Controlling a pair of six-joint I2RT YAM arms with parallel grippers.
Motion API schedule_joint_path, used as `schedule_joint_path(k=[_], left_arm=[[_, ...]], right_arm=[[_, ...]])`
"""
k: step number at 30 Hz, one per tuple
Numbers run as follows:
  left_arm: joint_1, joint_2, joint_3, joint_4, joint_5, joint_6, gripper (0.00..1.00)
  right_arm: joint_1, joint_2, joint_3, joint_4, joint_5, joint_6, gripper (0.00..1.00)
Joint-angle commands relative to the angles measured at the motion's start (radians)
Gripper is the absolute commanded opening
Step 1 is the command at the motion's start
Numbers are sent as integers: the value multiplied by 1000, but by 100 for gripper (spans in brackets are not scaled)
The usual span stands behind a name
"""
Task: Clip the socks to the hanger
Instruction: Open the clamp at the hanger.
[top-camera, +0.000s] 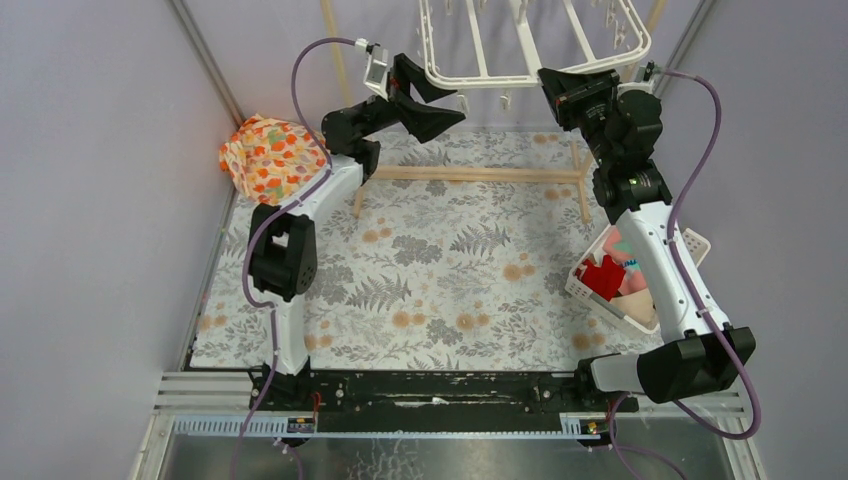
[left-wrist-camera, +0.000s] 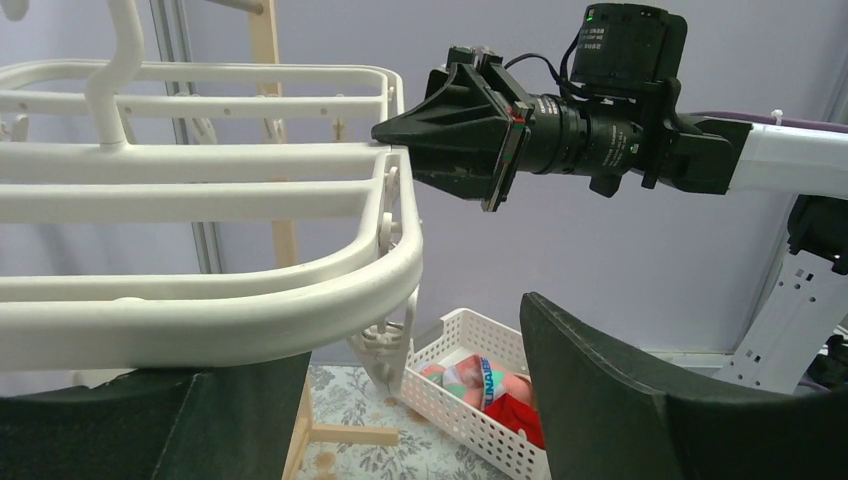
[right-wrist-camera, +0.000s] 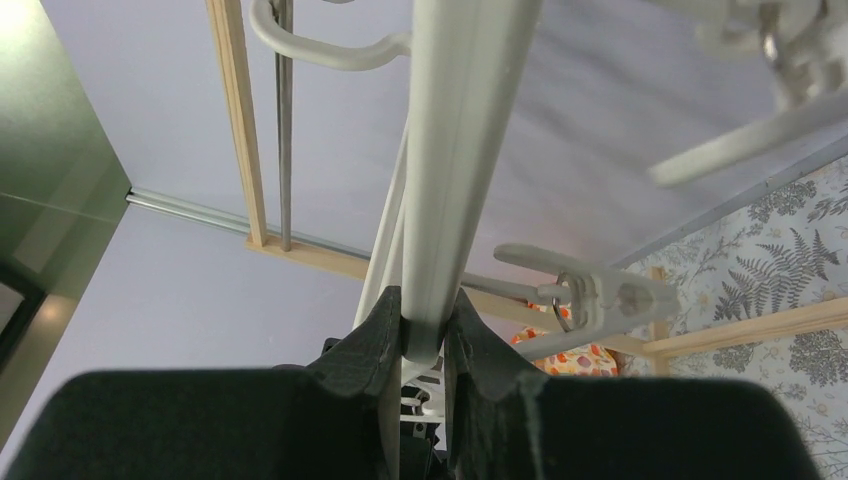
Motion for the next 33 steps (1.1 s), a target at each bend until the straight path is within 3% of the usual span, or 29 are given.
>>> schedule_joint_path(k=[1,10,28,33], left_arm=[[-6,12,56,25,-23,14,81],[1,37,79,-21,-21,54,81],[8,78,137,11,-29,-6,81],[8,75,146,3,-25,-4,72]], right_arm=[[6,-39,17,111,-16,-16,0],[6,-43,19,116,-30,-13,0],[6,-45,15,122,-41,-3,0],[6,-52,9,122,-41,-4,0]])
